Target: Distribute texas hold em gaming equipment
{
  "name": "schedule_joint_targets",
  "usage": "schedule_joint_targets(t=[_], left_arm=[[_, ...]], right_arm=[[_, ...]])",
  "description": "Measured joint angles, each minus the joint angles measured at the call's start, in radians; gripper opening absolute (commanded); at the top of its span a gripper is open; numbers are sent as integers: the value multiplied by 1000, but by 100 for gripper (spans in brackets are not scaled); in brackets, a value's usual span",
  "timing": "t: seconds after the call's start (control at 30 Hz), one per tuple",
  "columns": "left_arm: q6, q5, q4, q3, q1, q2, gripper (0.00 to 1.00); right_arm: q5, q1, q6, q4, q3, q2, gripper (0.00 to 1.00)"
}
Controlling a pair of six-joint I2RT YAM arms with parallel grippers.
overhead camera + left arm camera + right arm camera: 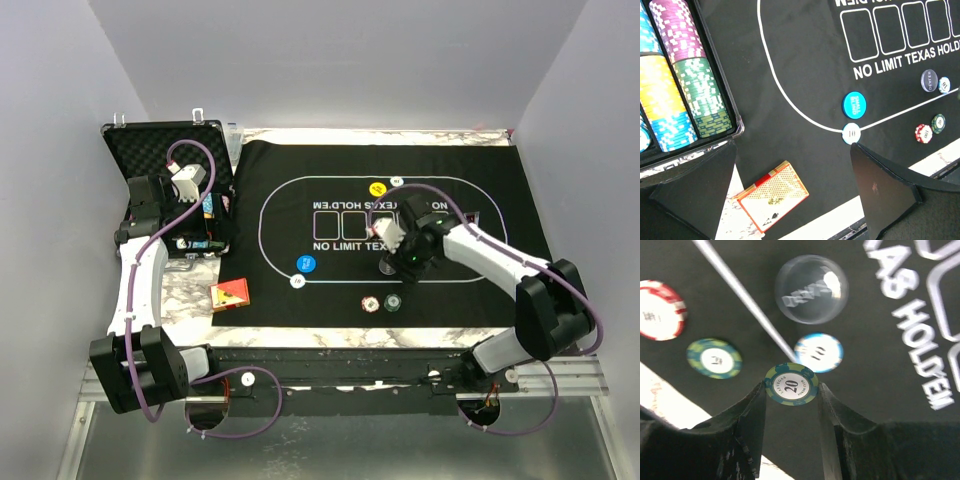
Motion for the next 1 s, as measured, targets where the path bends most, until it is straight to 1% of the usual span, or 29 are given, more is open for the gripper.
schedule_joint_targets(t=[0.1, 0.37, 0.5, 0.9, 0.97, 1.0], left_arm=[[0, 0, 0, 0, 0, 0, 99], [0, 0, 0, 0, 0, 0, 99], [0, 0, 0, 0, 0, 0, 99], [0, 0, 0, 0, 0, 5, 99], [0, 0, 0, 0, 0, 6, 99], [0, 0, 0, 0, 0, 6, 99]], right_arm=[[9, -93, -18, 7, 36, 2, 38], [16, -188, -84, 12, 38, 43, 38], [27, -205, -105, 28, 19, 62, 38], [39, -207, -136, 62, -5, 106, 41], [42, -207, -137, 63, -8, 110, 45], [42, -207, -138, 63, -9, 111, 51]])
